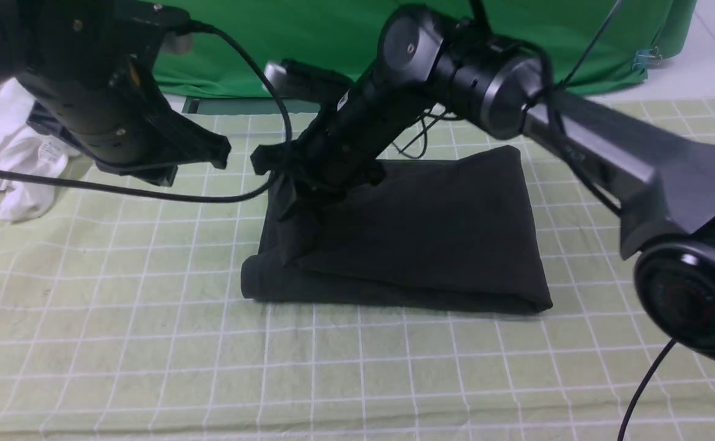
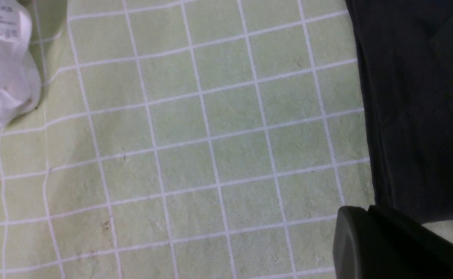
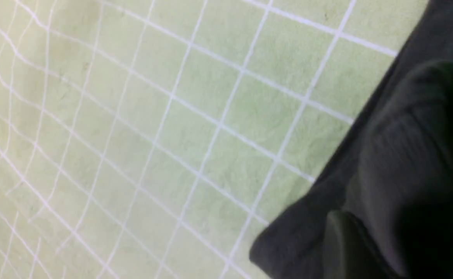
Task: Fold a long-sleeved shirt over a green coffee tablecloth.
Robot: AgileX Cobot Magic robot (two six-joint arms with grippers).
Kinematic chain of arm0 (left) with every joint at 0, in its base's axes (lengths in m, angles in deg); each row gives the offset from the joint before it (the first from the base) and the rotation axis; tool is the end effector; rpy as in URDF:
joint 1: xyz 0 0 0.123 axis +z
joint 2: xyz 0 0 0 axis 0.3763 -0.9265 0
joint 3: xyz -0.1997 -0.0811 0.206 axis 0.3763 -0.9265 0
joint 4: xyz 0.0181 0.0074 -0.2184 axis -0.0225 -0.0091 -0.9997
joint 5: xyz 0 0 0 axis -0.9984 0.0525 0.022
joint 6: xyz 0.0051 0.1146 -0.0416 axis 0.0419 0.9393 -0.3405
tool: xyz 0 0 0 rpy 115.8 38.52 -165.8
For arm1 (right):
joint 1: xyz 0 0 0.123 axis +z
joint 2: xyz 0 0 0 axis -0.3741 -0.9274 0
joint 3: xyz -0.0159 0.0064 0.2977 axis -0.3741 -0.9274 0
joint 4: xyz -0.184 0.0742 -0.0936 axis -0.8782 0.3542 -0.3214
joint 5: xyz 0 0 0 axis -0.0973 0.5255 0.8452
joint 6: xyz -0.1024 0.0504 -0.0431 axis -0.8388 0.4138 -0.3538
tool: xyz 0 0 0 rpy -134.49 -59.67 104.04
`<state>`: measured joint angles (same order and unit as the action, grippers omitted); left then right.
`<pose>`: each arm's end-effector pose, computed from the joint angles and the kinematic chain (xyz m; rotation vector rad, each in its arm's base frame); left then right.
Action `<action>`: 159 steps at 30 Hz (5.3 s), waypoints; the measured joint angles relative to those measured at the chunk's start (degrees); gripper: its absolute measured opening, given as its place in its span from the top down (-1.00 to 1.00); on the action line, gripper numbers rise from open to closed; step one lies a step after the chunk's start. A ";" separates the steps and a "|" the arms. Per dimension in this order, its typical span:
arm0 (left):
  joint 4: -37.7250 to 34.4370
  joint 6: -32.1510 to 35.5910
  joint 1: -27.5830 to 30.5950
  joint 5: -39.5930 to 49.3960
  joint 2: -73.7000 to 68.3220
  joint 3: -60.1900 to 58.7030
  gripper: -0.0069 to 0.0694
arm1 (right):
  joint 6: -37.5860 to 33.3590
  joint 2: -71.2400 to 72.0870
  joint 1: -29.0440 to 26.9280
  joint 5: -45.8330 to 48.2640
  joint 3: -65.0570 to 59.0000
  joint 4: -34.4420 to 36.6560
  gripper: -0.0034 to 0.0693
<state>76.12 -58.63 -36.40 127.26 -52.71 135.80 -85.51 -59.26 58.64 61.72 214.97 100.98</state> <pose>0.3000 -0.0559 0.3038 0.1620 2.6675 0.1124 0.3829 0.3635 0.2065 -0.5122 2.6724 1.0646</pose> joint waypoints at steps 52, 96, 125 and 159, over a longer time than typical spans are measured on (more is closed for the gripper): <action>-17.87 6.11 -2.97 -23.43 -17.48 -11.51 0.79 | -8.23 22.04 -13.24 1.33 -45.17 -23.78 0.89; -21.73 9.59 -3.57 -20.22 9.61 -16.70 0.79 | -6.13 46.13 -17.66 3.69 -45.29 -33.76 0.90; -21.28 9.10 -1.77 -36.87 65.47 -51.12 0.79 | -11.52 126.04 -17.66 -59.64 -105.18 -34.35 0.79; -18.57 19.28 14.77 -50.55 81.73 -64.39 0.79 | -11.52 127.09 -17.66 -60.87 -105.76 -34.35 0.29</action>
<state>57.54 -39.36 -21.62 76.72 29.02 71.40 -97.03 67.83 40.98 0.84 109.20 66.63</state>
